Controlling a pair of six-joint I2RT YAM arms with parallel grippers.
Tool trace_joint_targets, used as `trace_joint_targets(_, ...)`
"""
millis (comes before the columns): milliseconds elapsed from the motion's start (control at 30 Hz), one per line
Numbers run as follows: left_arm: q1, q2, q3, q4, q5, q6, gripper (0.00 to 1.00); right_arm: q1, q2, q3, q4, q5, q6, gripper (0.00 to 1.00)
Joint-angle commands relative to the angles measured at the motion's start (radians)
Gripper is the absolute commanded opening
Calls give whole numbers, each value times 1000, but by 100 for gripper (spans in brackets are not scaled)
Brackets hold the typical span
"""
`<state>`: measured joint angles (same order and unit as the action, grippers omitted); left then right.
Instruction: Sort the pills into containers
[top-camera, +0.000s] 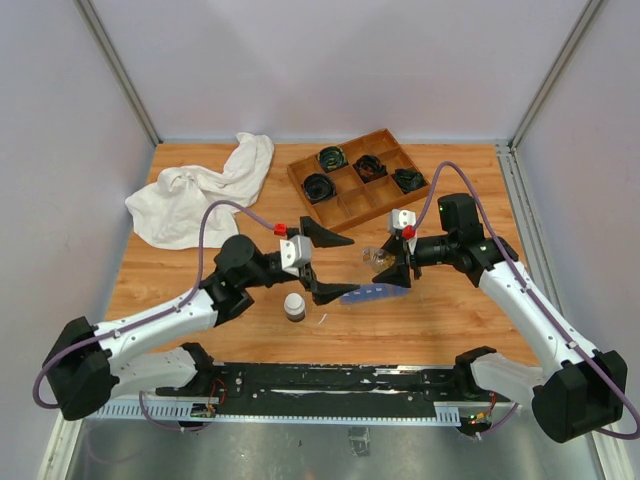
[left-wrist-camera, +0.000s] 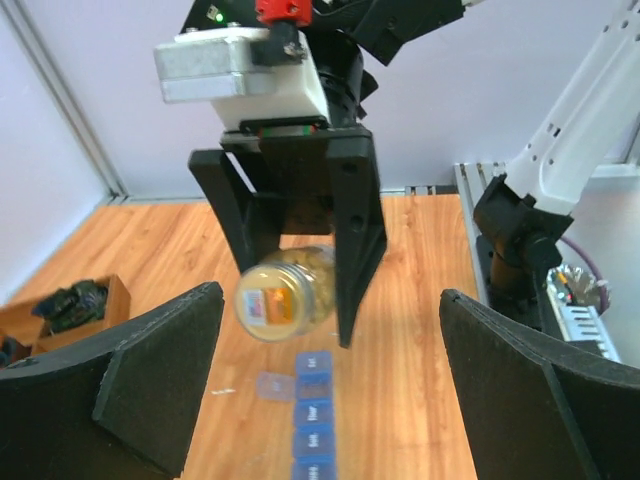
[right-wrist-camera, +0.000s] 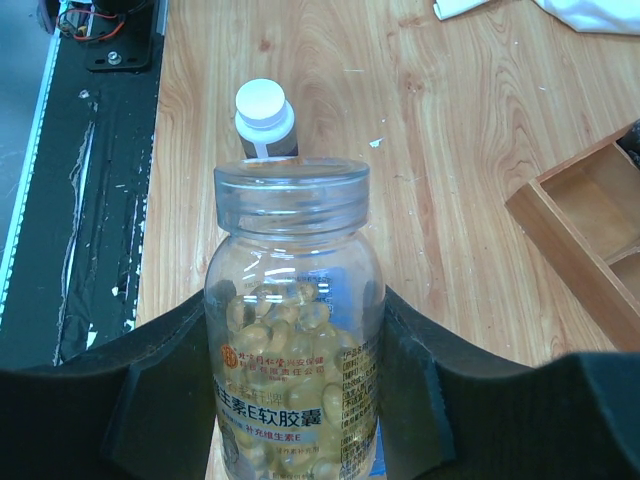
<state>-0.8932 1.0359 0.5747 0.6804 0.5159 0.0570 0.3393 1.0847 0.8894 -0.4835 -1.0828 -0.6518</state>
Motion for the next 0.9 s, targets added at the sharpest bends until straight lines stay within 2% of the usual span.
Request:
trace_joint_targets(0, 84, 97, 122, -85, 218, 70, 98, 4, -6, 26, 4, -40, -11, 1)
trace_joint_targets(133, 122, 183, 189, -92, 284, 51, 96, 4, -6, 26, 3, -42, -13, 1)
trace_joint_targets(467, 127, 310, 264, -100, 313, 32, 78, 5, -6, 31, -8, -48, -22, 1)
trace_joint_targets(700, 128, 330, 264, -84, 300, 5, 60, 4, -6, 30, -7, -48, -21, 1)
trace_joint_targets(867, 128, 335, 263, -71, 293, -36, 44, 4, -6, 31, -8, -45, -20, 1)
